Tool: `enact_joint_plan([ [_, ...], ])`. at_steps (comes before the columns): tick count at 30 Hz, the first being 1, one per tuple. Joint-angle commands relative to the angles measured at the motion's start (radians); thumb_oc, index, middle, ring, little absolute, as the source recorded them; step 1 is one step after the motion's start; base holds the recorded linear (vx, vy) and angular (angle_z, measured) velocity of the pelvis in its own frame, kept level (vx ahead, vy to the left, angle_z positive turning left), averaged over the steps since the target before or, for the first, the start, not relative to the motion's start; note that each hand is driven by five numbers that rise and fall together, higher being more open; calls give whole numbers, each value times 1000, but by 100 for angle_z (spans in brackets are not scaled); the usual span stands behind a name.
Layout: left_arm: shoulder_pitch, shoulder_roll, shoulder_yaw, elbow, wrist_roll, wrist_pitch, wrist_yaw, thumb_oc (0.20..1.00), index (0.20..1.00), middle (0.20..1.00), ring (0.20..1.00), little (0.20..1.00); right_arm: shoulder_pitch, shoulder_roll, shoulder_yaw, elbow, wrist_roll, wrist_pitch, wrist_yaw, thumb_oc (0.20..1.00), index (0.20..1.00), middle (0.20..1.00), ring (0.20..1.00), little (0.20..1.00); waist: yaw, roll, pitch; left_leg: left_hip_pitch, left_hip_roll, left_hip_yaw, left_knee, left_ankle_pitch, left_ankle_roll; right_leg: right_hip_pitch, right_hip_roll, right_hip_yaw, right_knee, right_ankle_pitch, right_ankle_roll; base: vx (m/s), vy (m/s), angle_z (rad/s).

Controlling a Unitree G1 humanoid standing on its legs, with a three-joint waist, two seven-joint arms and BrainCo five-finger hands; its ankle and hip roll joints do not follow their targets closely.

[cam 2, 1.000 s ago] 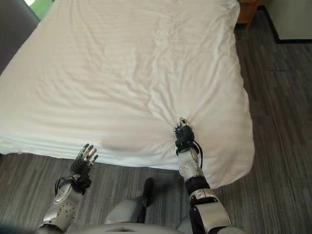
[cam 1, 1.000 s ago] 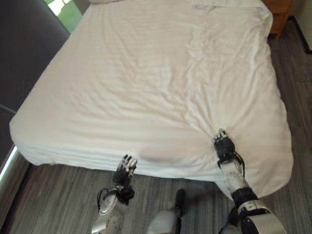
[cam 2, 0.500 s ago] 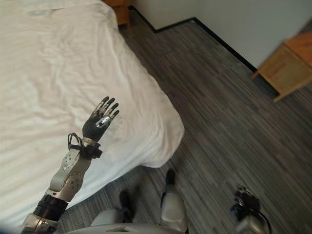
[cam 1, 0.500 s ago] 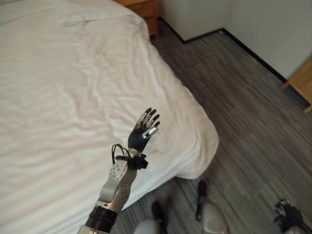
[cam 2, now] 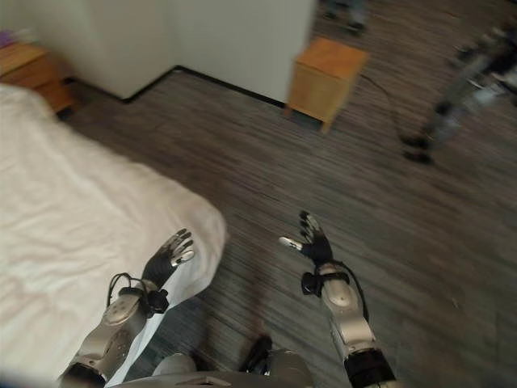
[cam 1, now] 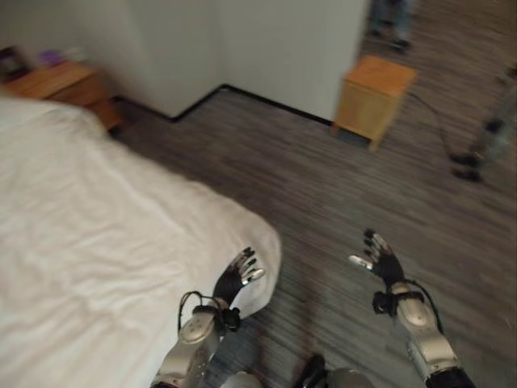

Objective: Making the bed.

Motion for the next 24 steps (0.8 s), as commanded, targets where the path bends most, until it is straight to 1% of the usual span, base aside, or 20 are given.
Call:
enact_joint_plan([
  [1,0,-32,-32,-108,-11,-72,26,1000,1000,1000,1000,1000,-20,-40,-29,-26,-73,-35,29,1000,1000,1000,1000,1000,102,13,43,-97,49,-201,38,208,-109,227,-64,33,-153,4,119,-120,-316,-88],
  [2,32,-38,-17,-123,-6,-85,40,1000,1000,1000,1000,1000,-14,-54,-11,-40,-84,-39,40,1000,1000,1000,1000,1000,147,12,56,-124,-42,-446,98,206,-89,197,-52,81,-147,19,99,-178,-365,-130],
  [3,46,-46,2,-123,-27,-92,35,1000,1000,1000,1000,1000,11,-68,-6,-47,-77,-40,65,1000,1000,1000,1000,1000,162,-13,79,-135,-83,-542,168,137,-77,177,-54,149,-154,34,92,-154,-266,-161],
  [4,46,-46,2,-123,-27,-92,35,1000,1000,1000,1000,1000,11,-68,-6,-47,-77,-40,65,1000,1000,1000,1000,1000,162,-14,78,-136,-83,-541,167,138,-77,176,-55,149,-154,34,92,-110,-236,-193],
  [6,58,-51,7,-126,-60,-95,31,1000,1000,1000,1000,1000,49,-85,-24,-57,-62,-45,76,1000,1000,1000,1000,1000,152,-19,92,-148,-94,-608,302,138,-72,183,-36,193,-158,24,68,1,-157,-162],
  [7,73,-55,0,-124,-66,-97,36,1000,1000,1000,1000,1000,60,-100,-28,-53,-41,-48,81,1000,1000,1000,1000,1000,152,-16,101,-186,-149,-683,374,153,-63,198,-17,239,-169,14,58,51,-106,-87],
  [8,73,-55,0,-124,-66,-97,36,1000,1000,1000,1000,1000,60,-100,-28,-54,-41,-48,81,1000,1000,1000,1000,1000,151,-19,99,-189,-153,-682,369,159,-62,195,-21,238,-170,17,59,116,-127,-97],
  [9,85,-48,-6,-129,-69,-98,33,1000,1000,1000,1000,1000,61,-104,-28,-62,-47,-48,79,1000,1000,1000,1000,1000,162,-25,110,-243,-209,-681,368,155,-54,212,-15,267,-180,11,60,81,-62,-100],
  [10,85,-47,-7,-129,-70,-99,33,1000,1000,1000,1000,1000,62,-104,-29,-63,-47,-48,79,1000,1000,1000,1000,1000,164,-25,109,-244,-208,-679,373,151,-53,212,-15,269,-180,10,60,135,-110,-99],
  [11,87,-45,-12,-124,-68,-97,35,1000,1000,1000,1000,1000,61,-100,-27,-67,-38,-48,77,1000,1000,1000,1000,1000,170,-27,117,-298,-226,-641,367,160,-53,224,-12,274,-182,4,59,121,-65,-30],
  [12,87,-43,-15,-127,-72,-96,37,1000,1000,1000,1000,1000,57,-98,-27,-68,-34,-47,76,1000,1000,1000,1000,1000,177,-28,121,-345,-212,-595,370,170,-51,233,-4,281,-183,-9,57,331,-102,21],
  [13,80,-45,-19,-124,-68,-89,44,1000,1000,1000,1000,1000,32,-96,-14,-66,-35,-44,66,1000,1000,1000,1000,1000,200,-17,113,-393,-170,-495,271,188,-40,249,26,294,-183,-46,61,287,-55,35],
  [15,79,-52,-17,-123,-64,-83,51,1000,1000,1000,1000,1000,17,-92,-3,-63,-38,-42,61,1000,1000,1000,1000,1000,218,-21,106,-393,-166,-467,200,186,-30,260,32,309,-183,-62,70,425,23,-23],
  [16,75,-64,-12,-115,-57,-79,72,1000,1000,1000,1000,1000,-10,-90,12,-67,-46,-43,53,1000,1000,1000,1000,1000,238,-6,84,-388,-125,-442,-24,244,-39,293,59,324,-183,-102,91,508,73,-49],
  [19,70,-67,-10,-111,-56,-76,82,1000,1000,1000,1000,1000,-27,-90,23,-61,-47,-42,51,1000,1000,1000,1000,1000,246,-10,77,-374,-110,-440,-119,266,-40,310,52,325,-183,-113,104,468,132,-19],
  [20,53,-67,-7,-110,-55,-72,104,1000,1000,1000,1000,1000,-67,-85,39,-58,-60,-34,52,1000,1000,1000,1000,1000,261,-30,56,-385,-44,-516,-170,304,-63,373,23,338,-183,-155,141,529,193,-31],
  [21,53,-66,-6,-110,-55,-72,104,1000,1000,1000,1000,1000,-68,-84,39,-58,-60,-33,52,1000,1000,1000,1000,1000,260,-32,58,-385,-45,-517,-168,303,-65,375,23,337,-183,-156,140,928,322,-33],
  [22,38,-51,-5,-104,-38,-69,108,1000,1000,1000,1000,1000,-76,-57,62,-47,-63,-26,63,1000,1000,1000,1000,1000,275,-52,46,-374,-38,-528,-180,348,-57,414,6,359,-153,-148,148,403,124,-54],
  [23,38,-49,-5,-104,-38,-69,108,1000,1000,1000,1000,1000,-77,-55,62,-46,-64,-26,63,1000,1000,1000,1000,1000,277,-55,48,-369,-40,-525,-187,352,-57,414,3,360,-150,-150,149,636,156,-69],
  [24,37,-36,-10,-104,-30,-69,113,1000,1000,1000,1000,1000,-75,-33,71,-52,-67,-27,67,1000,1000,1000,1000,1000,296,-94,46,-354,-61,-510,-185,359,-39,391,-28,363,-36,-73,181,356,87,-134],
])
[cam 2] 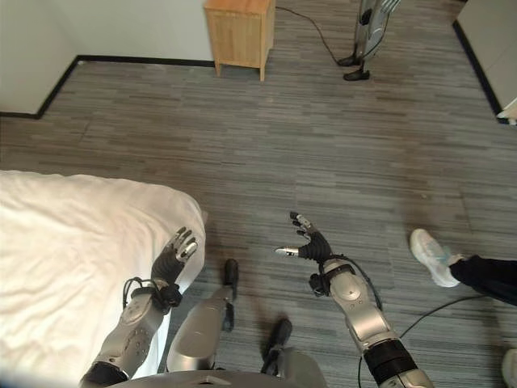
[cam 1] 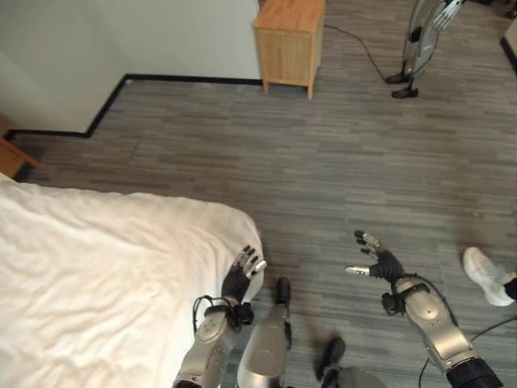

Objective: Making the bed.

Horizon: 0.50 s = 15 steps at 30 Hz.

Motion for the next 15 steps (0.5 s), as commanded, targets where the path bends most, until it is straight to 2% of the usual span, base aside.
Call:
enact_joint_plan([
  [1,14,53,-26,-137,13,-34,7,1000,1000,1000,1000,1000,-34,50,-7,-61,-19,-31,-1,1000,1000,1000,1000,1000,60,-75,-56,-14,-39,19,-220,230,105,268,-110,-36,270,82,210,519,164,-123],
  [2,4,62,-34,-144,15,-33,18,1000,1000,1000,1000,1000,-33,59,6,-64,-29,-29,-1,1000,1000,1000,1000,1000,64,-78,-54,9,-50,32,-205,207,125,226,-129,-22,421,229,231,467,237,-94],
  [3,-4,69,-35,-144,23,-27,16,1000,1000,1000,1000,1000,-32,62,6,-60,-39,-26,-2,1000,1000,1000,1000,1000,53,-67,-47,51,-59,34,-202,176,142,188,-138,-33,559,311,231,552,315,20],
  [4,-21,75,-52,-146,26,-23,11,1000,1000,1000,1000,1000,-34,59,5,-67,-57,-26,-5,1000,1000,1000,1000,1000,31,-31,-40,107,-49,21,-203,146,159,117,-130,-23,692,361,231,627,380,57],
  [5,-33,78,-64,-155,32,-23,9,1000,1000,1000,1000,1000,-40,58,-1,-66,-71,-24,-13,1000,1000,1000,1000,1000,5,-5,-33,161,-48,15,-211,120,175,69,-167,-56,777,397,231,648,351,72],
  [6,-39,80,-67,-156,36,-25,8,1000,1000,1000,1000,1000,-38,62,-7,-63,-73,-22,-16,1000,1000,1000,1000,1000,-12,5,-31,196,-61,0,-223,103,184,45,-196,-70,819,386,231,647,274,71],
  [7,-42,83,-69,-165,43,-24,5,1000,1000,1000,1000,1000,-36,69,-18,-65,-76,-16,-21,1000,1000,1000,1000,1000,-25,23,-33,225,-61,-16,-237,87,191,17,-205,-84,848,390,231,643,190,80],
  [8,-54,86,-75,-164,46,-21,5,1000,1000,1000,1000,1000,-30,76,-31,-70,-75,-15,-25,1000,1000,1000,1000,1000,-50,35,-30,257,-75,-38,-250,66,200,-39,-180,-83,859,324,231,634,153,81],
  [10,-61,85,-84,-162,47,-25,1,1000,1000,1000,1000,1000,-14,81,-44,-73,-68,-15,-23,1000,1000,1000,1000,1000,-90,39,-23,309,-101,-79,-261,36,201,-105,-153,-110,790,247,228,585,74,91],
  [11,-66,83,-88,-157,42,-28,0,1000,1000,1000,1000,1000,-11,80,-45,-71,-65,-17,-23,1000,1000,1000,1000,1000,-111,37,-19,341,-111,-103,-268,17,191,-138,-138,-139,695,189,210,511,-4,143],
  [12,-66,81,-85,-150,38,-29,-4,1000,1000,1000,1000,1000,-7,76,-50,-68,-61,-16,-18,1000,1000,1000,1000,1000,-121,35,-19,360,-116,-120,-273,4,181,-144,-134,-160,633,174,208,692,-145,140],
  [13,-57,72,-80,-137,28,-30,-13,1000,1000,1000,1000,1000,1,75,-54,-65,-49,-18,-14,1000,1000,1000,1000,1000,-139,14,-20,405,-131,-153,-281,-36,150,-160,-141,-185,354,160,179,492,-140,116],
  [14,-57,71,-80,-137,28,-30,-13,1000,1000,1000,1000,1000,2,75,-54,-65,-49,-18,-14,1000,1000,1000,1000,1000,-141,16,-18,407,-129,-155,-281,-37,149,-155,-139,-188,349,162,179,577,-208,96],
  [15,-42,67,-68,-130,28,-30,-17,1000,1000,1000,1000,1000,10,71,-54,-62,-45,-19,-12,1000,1000,1000,1000,1000,-149,6,-24,438,-129,-173,-281,-69,131,-157,-133,-175,199,184,175,427,-131,106],
])
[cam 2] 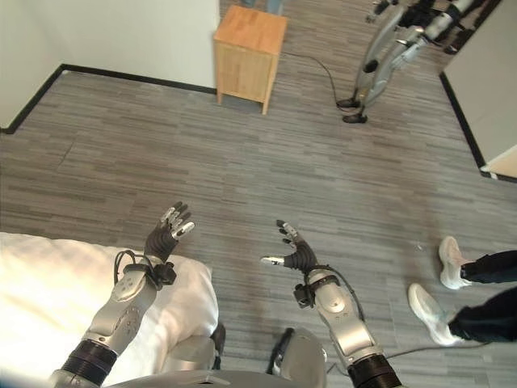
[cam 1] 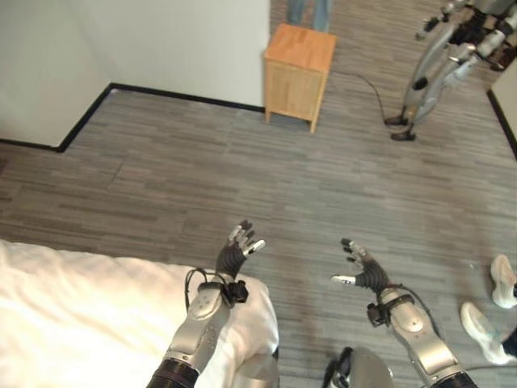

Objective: Making the bed.

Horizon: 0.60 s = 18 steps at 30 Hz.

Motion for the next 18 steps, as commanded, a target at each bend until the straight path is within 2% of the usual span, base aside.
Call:
enact_joint_plan([
  [1,19,-5,-8,-26,20,-38,-33,1000,1000,1000,1000,1000,-49,-21,-9,-2,1,-41,-7,1000,1000,1000,1000,1000,1,-42,9,43,17,48,-116,34,-100,104,-12,71,-326,161,27,445,-133,80],
  [2,22,-5,-7,-27,20,-38,-33,1000,1000,1000,1000,1000,-48,-21,-7,-3,1,-41,-7,1000,1000,1000,1000,1000,2,-36,8,48,24,50,-116,27,-102,115,-3,70,-338,165,27,751,-186,84],
  [3,45,-8,11,-32,15,-45,-50,1000,1000,1000,1000,1000,-38,-39,-1,-12,-22,-33,6,1000,1000,1000,1000,1000,-4,-41,0,128,38,15,-84,-52,-119,104,-29,130,-374,231,45,715,-229,69],
  [4,46,-13,9,-21,29,-49,-49,1000,1000,1000,1000,1000,-33,-42,-1,-8,-24,-37,6,1000,1000,1000,1000,1000,-5,-39,-6,121,47,2,1,-54,-127,129,-14,139,-383,230,31,687,-226,77],
  [5,45,-12,9,-21,30,-49,-49,1000,1000,1000,1000,1000,-33,-42,-1,-8,-24,-37,6,1000,1000,1000,1000,1000,-8,-42,-7,116,43,-1,3,-51,-126,126,-19,138,-384,233,32,311,-162,68],
  [6,49,-22,14,-20,27,-53,-50,1000,1000,1000,1000,1000,-31,-48,0,3,-21,-39,10,1000,1000,1000,1000,1000,-6,-34,-15,87,37,-5,120,-8,-159,153,-17,117,-394,235,19,218,-120,79],
  [7,49,-27,12,-16,24,-53,-46,1000,1000,1000,1000,1000,-37,-56,-2,6,-16,-38,10,1000,1000,1000,1000,1000,6,-37,-3,0,37,10,332,65,-201,190,-26,81,-384,227,-6,321,-250,113],
  [8,36,-31,9,-20,4,-51,-35,1000,1000,1000,1000,1000,-48,-68,2,7,-15,-38,0,1000,1000,1000,1000,1000,15,-42,17,-77,37,13,476,129,-218,224,-16,74,-401,216,-39,280,-367,127],
  [9,23,-33,3,-27,-22,-50,-43,1000,1000,1000,1000,1000,-52,-91,4,-9,11,-43,-5,1000,1000,1000,1000,1000,35,-61,55,-195,53,83,625,157,-211,294,-7,36,-431,175,-68,201,-310,114],
  [10,22,-33,3,-27,-22,-50,-43,1000,1000,1000,1000,1000,-52,-91,3,-9,11,-43,-5,1000,1000,1000,1000,1000,35,-59,54,-200,55,82,634,153,-210,292,-6,36,-430,174,-68,190,-291,28],
  [11,13,-27,-3,-36,-17,-52,-34,1000,1000,1000,1000,1000,-59,-98,8,-20,17,-42,-8,1000,1000,1000,1000,1000,38,-63,61,-248,88,144,641,151,-204,316,6,16,-440,155,-77,228,-189,-22],
  [13,-6,-34,-4,-33,-23,-44,-20,1000,1000,1000,1000,1000,-67,-94,5,-18,7,-31,-19,1000,1000,1000,1000,1000,45,-53,56,-307,151,239,540,150,-198,363,16,-25,-451,112,-75,380,-123,-20],
  [14,-8,-40,-6,-27,-20,-39,-22,1000,1000,1000,1000,1000,-65,-87,3,-16,4,-26,-23,1000,1000,1000,1000,1000,50,-46,44,-311,161,290,428,140,-188,387,22,-32,-451,87,-71,624,72,26],
  [15,-2,-42,-7,-28,-10,-36,-27,1000,1000,1000,1000,1000,-63,-73,0,-13,2,-28,-24,1000,1000,1000,1000,1000,61,-29,27,-330,124,322,272,130,-163,420,49,-34,-451,55,-58,531,65,45],
  [16,-1,-42,-7,-28,-10,-36,-27,1000,1000,1000,1000,1000,-62,-73,0,-12,2,-28,-24,1000,1000,1000,1000,1000,61,-31,27,-325,121,324,264,134,-162,421,46,-34,-451,55,-57,781,129,54],
  [17,18,-52,-6,-31,0,-29,-33,1000,1000,1000,1000,1000,-61,-61,6,-6,-4,-35,-22,1000,1000,1000,1000,1000,72,-2,-2,-340,129,389,45,223,-171,473,92,-31,-451,-3,-40,397,96,32],
  [18,21,-54,-6,-32,1,-29,-34,1000,1000,1000,1000,1000,-60,-62,8,-4,-5,-37,-23,1000,1000,1000,1000,1000,74,1,-4,-335,129,406,23,250,-161,466,92,-40,-451,7,-43,585,114,16],
])
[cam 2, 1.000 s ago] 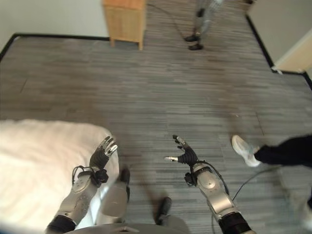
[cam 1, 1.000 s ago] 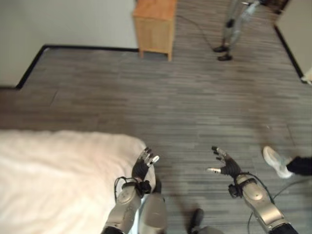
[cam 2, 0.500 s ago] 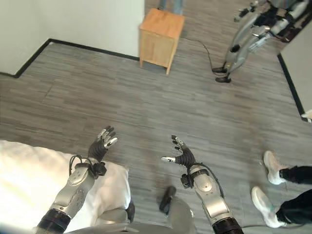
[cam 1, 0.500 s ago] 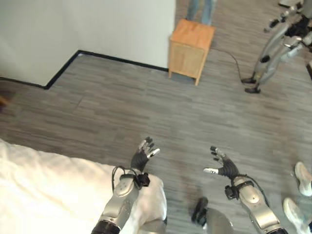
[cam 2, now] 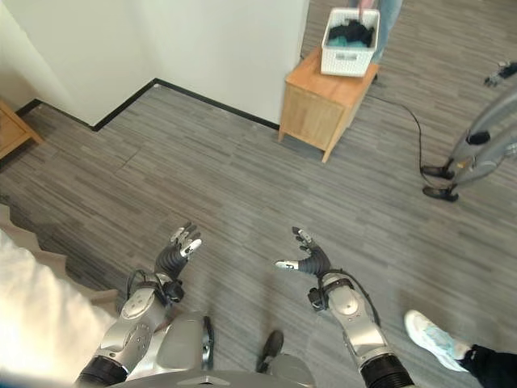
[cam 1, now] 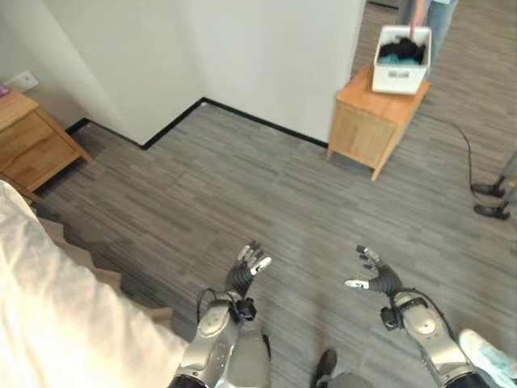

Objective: Making the bed.

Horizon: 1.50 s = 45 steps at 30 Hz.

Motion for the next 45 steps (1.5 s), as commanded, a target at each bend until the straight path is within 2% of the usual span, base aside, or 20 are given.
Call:
enact_joint_plan([
  [1,-20,7,-12,-75,9,-29,-7,1000,1000,1000,1000,1000,-16,-26,-10,-78,-17,-48,-15,1000,1000,1000,1000,1000,35,38,-34,51,14,54,-195,191,-34,79,-37,-54,14,-71,104,324,70,-4],
  [6,2,-12,-3,-60,2,-24,8,1000,1000,1000,1000,1000,-22,-16,8,-73,-53,-43,-8,1000,1000,1000,1000,1000,46,28,-75,38,51,153,-267,258,-16,156,-49,-106,45,-96,147,540,137,15],
  [9,9,18,15,-77,1,-23,25,1000,1000,1000,1000,1000,-15,14,22,-67,-69,-35,-1,1000,1000,1000,1000,1000,83,-25,-89,78,-3,155,-251,231,31,139,-135,-79,224,-5,205,507,168,10],
  [10,6,37,19,-100,15,-22,32,1000,1000,1000,1000,1000,-8,20,15,-89,-87,-32,0,1000,1000,1000,1000,1000,92,-37,-79,126,-42,148,-255,185,69,72,-195,-50,436,141,221,385,164,-7],
  [11,7,38,19,-101,15,-21,33,1000,1000,1000,1000,1000,-8,21,15,-90,-87,-32,0,1000,1000,1000,1000,1000,94,-39,-80,125,-44,151,-254,184,71,68,-198,-48,442,139,221,373,184,2],
  [13,7,52,20,-119,18,-24,42,1000,1000,1000,1000,1000,4,20,7,-117,-87,-28,-1,1000,1000,1000,1000,1000,78,-19,-71,190,-69,107,-267,141,104,-14,-228,-6,635,271,221,387,177,60],
  [15,4,58,32,-117,30,-34,69,1000,1000,1000,1000,1000,1,35,-14,-163,-39,-29,-6,1000,1000,1000,1000,1000,29,12,-47,260,-81,16,-286,94,116,-161,-192,81,710,191,221,550,143,137],
  [16,4,57,32,-117,30,-34,69,1000,1000,1000,1000,1000,0,34,-15,-164,-39,-29,-6,1000,1000,1000,1000,1000,28,15,-49,257,-78,15,-286,96,115,-162,-188,79,705,195,221,447,-1,128],
  [17,-2,59,35,-112,32,-37,75,1000,1000,1000,1000,1000,-8,29,-17,-202,-28,-38,-7,1000,1000,1000,1000,1000,11,26,-37,270,-78,-35,-286,89,103,-222,-156,92,664,113,195,267,-99,103],
  [20,-2,62,47,-118,19,-48,76,1000,1000,1000,1000,1000,-12,11,-26,-256,1,-46,-1,1000,1000,1000,1000,1000,-10,16,-22,295,-86,-157,-286,73,51,-248,-156,73,368,47,161,423,-233,167],
  [22,25,64,77,-119,40,-59,76,1000,1000,1000,1000,1000,-7,-3,-20,-285,-11,-63,-3,1000,1000,1000,1000,1000,-41,15,-28,320,-78,-287,-286,30,23,-277,-135,209,66,93,162,582,-284,255],
  [28,76,106,177,-129,97,-79,65,1000,1000,1000,1000,1000,-25,-3,-12,-245,-60,-53,-18,1000,1000,1000,1000,1000,-16,-7,-50,378,-12,-366,-221,-25,-40,-235,-209,162,64,183,195,381,-299,146],
  [32,126,69,218,-139,65,-89,48,1000,1000,1000,1000,1000,-4,-21,-31,-238,-4,-58,0,1000,1000,1000,1000,1000,0,-8,-23,225,-8,-305,96,52,-92,-108,-187,64,23,129,138,142,-258,29],
  [33,105,62,217,-127,52,-84,57,1000,1000,1000,1000,1000,-12,-30,-47,-236,7,-52,-24,1000,1000,1000,1000,1000,-13,-12,-7,159,35,-177,153,93,-82,-68,-174,13,14,97,113,44,-254,31],
  [35,93,56,215,-119,49,-83,62,1000,1000,1000,1000,1000,-12,-25,-55,-238,17,-50,-30,1000,1000,1000,1000,1000,-21,-12,-10,139,53,-121,123,97,-76,-61,-167,-5,14,83,112,101,-184,65],
  [37,81,41,215,-115,49,-81,73,1000,1000,1000,1000,1000,-2,-5,-68,-240,39,-48,-41,1000,1000,1000,1000,1000,-26,8,-38,136,69,-7,-90,150,-68,-44,-127,-20,14,49,116,275,-100,110],
  [39,78,33,208,-118,62,-86,85,1000,1000,1000,1000,1000,-2,6,-69,-207,52,-51,-49,1000,1000,1000,1000,1000,-18,19,-51,157,48,-38,-172,181,-62,-33,-111,-37,14,36,121,227,-58,28],
  [43,68,27,196,-140,49,-91,83,1000,1000,1000,1000,1000,-5,37,-58,-165,75,-42,-53,1000,1000,1000,1000,1000,-35,13,-70,187,32,-44,-149,154,-63,-3,-120,-69,14,23,111,144,-29,-2],
  [44,51,32,177,-142,50,-87,77,1000,1000,1000,1000,1000,-11,36,-67,-164,76,-41,-62,1000,1000,1000,1000,1000,-54,6,-66,172,54,63,-115,169,-64,1,-120,-83,15,14,105,5,0,14],
  [45,51,32,177,-142,50,-87,77,1000,1000,1000,1000,1000,-11,36,-67,-164,76,-41,-62,1000,1000,1000,1000,1000,-54,6,-66,172,54,63,-115,168,-64,1,-120,-83,15,14,105,47,34,16],
])
